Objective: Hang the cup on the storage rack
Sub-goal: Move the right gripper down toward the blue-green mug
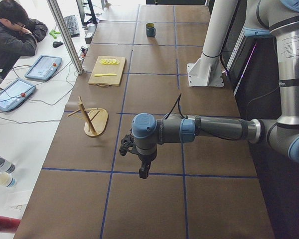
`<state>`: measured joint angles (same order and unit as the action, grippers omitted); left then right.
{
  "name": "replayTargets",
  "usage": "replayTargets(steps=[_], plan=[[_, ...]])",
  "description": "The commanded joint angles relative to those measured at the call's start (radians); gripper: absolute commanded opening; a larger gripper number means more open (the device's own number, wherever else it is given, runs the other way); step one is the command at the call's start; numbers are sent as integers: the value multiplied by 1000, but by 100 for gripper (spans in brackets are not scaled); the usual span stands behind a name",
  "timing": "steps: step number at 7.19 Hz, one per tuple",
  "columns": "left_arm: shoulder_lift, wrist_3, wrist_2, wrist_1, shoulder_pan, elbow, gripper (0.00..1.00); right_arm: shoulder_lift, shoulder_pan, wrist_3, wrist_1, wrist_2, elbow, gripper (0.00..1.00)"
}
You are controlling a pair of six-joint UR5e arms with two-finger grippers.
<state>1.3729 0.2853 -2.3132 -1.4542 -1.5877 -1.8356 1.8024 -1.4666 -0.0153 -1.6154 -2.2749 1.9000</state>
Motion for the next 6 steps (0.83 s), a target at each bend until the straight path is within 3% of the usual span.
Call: replayTargets(steps=[1,3,4,6], plan=[[0,0,0,2,0,-14,100,0,5,1,0,-23,-6,100],[2,-3,-2,0,5,-1,100,-17,22,1,43,-40,-1,100],[0,-2,-6,0,6,1,100,-12,38,-14,187,-145,-21,100],[0,-2,-8,-2,8,13,100,-56,147,-342,352,-160,-41,100]])
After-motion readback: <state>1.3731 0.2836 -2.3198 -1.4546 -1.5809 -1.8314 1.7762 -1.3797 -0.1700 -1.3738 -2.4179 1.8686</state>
